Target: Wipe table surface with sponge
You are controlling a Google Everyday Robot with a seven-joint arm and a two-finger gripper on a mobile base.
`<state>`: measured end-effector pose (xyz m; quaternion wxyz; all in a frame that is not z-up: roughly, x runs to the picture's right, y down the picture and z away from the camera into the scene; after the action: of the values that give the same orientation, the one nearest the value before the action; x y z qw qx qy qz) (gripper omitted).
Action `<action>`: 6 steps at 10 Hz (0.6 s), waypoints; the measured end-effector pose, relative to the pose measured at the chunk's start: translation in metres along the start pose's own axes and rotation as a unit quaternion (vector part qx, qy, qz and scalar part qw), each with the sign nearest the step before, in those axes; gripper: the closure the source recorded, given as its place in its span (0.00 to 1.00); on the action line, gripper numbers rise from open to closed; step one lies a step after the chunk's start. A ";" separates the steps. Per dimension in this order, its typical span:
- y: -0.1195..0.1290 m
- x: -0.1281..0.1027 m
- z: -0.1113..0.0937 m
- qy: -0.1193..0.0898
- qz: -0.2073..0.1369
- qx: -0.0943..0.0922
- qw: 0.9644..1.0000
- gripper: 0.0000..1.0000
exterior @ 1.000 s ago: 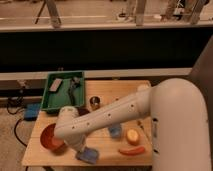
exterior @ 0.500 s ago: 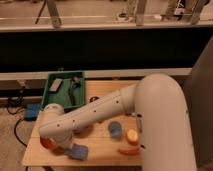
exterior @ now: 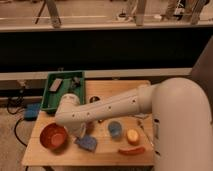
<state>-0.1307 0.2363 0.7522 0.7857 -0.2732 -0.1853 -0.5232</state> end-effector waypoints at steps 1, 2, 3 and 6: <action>0.012 0.010 0.001 0.001 0.017 -0.002 1.000 1.00; 0.028 0.023 0.004 0.003 0.039 -0.005 0.999 1.00; 0.038 0.029 0.008 0.004 0.051 -0.009 0.999 1.00; 0.073 0.034 0.024 -0.005 0.084 -0.030 0.996 1.00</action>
<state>-0.0504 0.2485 0.7734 0.8170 -0.3142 -0.1502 -0.4595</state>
